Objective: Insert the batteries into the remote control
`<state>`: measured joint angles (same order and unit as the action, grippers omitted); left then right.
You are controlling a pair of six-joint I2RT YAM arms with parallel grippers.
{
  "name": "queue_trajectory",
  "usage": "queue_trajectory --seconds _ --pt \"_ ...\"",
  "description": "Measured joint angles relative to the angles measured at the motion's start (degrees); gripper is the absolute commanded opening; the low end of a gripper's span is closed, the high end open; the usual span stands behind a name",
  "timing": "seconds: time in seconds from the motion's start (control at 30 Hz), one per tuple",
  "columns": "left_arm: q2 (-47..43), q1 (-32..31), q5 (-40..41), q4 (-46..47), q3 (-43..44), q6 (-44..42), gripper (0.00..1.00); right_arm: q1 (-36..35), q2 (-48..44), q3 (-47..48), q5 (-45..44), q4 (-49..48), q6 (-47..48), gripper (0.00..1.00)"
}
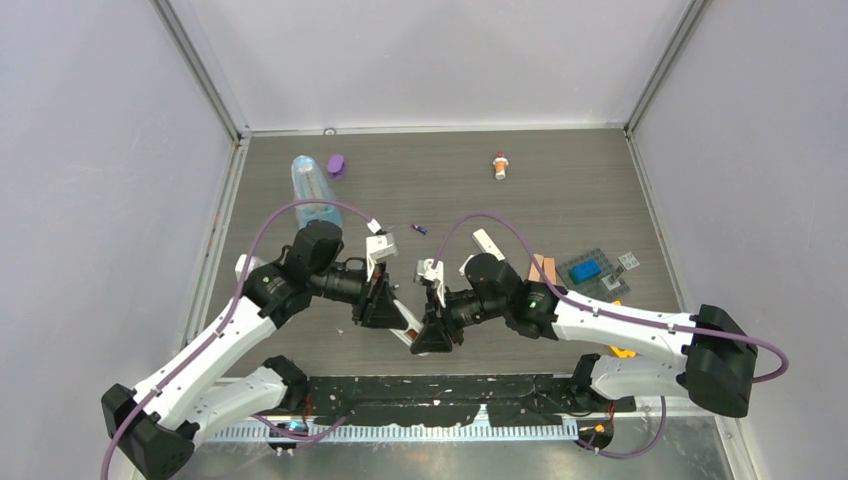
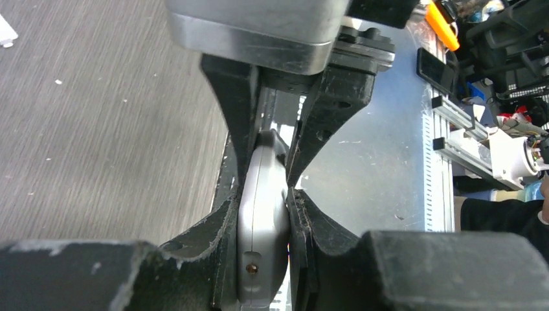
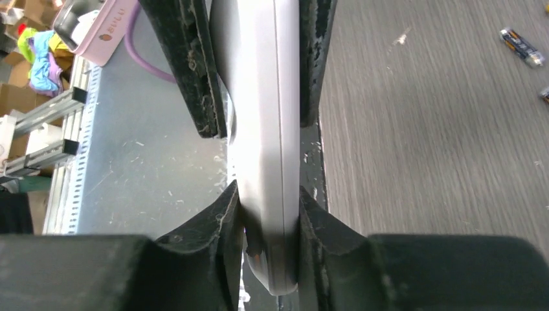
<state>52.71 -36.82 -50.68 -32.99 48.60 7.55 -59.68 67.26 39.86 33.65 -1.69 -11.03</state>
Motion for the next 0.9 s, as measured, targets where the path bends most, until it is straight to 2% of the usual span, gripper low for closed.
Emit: queue_trajectory --seconds 0.1,0.13,0.23,0.47,0.5,0.6,0.67,0.77,0.8,0.87,0.9 --pt "-1.75 -0.11 -1.77 0.59 -0.28 0.37 0.34 -0.39 0.0 -0.55 2.21 -2.51 -3.34 0.09" --pt "-2.29 -0.11 -1.88 1.07 -0.42 0.92 0.4 -0.46 -0.02 -0.96 2.47 -4.02 -4.57 0.06" --pt "-4.7 -0.09 -1.44 4.5 -1.51 3.72 0.49 -0.66 -0.61 -2.49 2.03 -8.74 -8.81 0.05" --pt "-12.46 -0.02 1.6 18.4 -2.54 15.21 0.52 -0.76 -4.66 -3.56 -0.94 -18.78 -17.68 0.05" --pt "-13.03 -0.04 2.25 20.65 -2.54 17.16 0.51 -0.76 -4.98 -3.56 -1.05 -20.63 -19.04 0.05" --pt "-14.1 -0.02 3.8 27.63 -3.41 22.99 0.38 -0.74 -4.96 -3.52 -1.18 -25.31 -22.34 0.05" --pt "-14.38 0.0 4.92 32.04 -4.74 26.75 0.27 -0.76 -4.72 -3.43 -0.79 -27.61 -24.11 0.05" --pt "-14.64 0.13 6.99 35.78 -6.27 31.3 0.0 -0.72 -4.22 -3.43 -0.61 -29.73 -25.57 0.07" --pt "-14.82 0.11 7.48 36.24 -6.49 32.54 0.0 -0.63 -4.09 -3.43 -0.61 -29.9 -25.59 0.09" --pt "-15.1 0.17 8.31 37.09 -6.91 34.01 0.0 -0.52 -3.85 -3.37 -0.61 -30.56 -26.14 0.28" --pt "-15.23 0.13 8.68 37.27 -7.02 34.36 0.0 -0.52 -3.87 -3.37 -0.63 -30.67 -26.49 0.49"
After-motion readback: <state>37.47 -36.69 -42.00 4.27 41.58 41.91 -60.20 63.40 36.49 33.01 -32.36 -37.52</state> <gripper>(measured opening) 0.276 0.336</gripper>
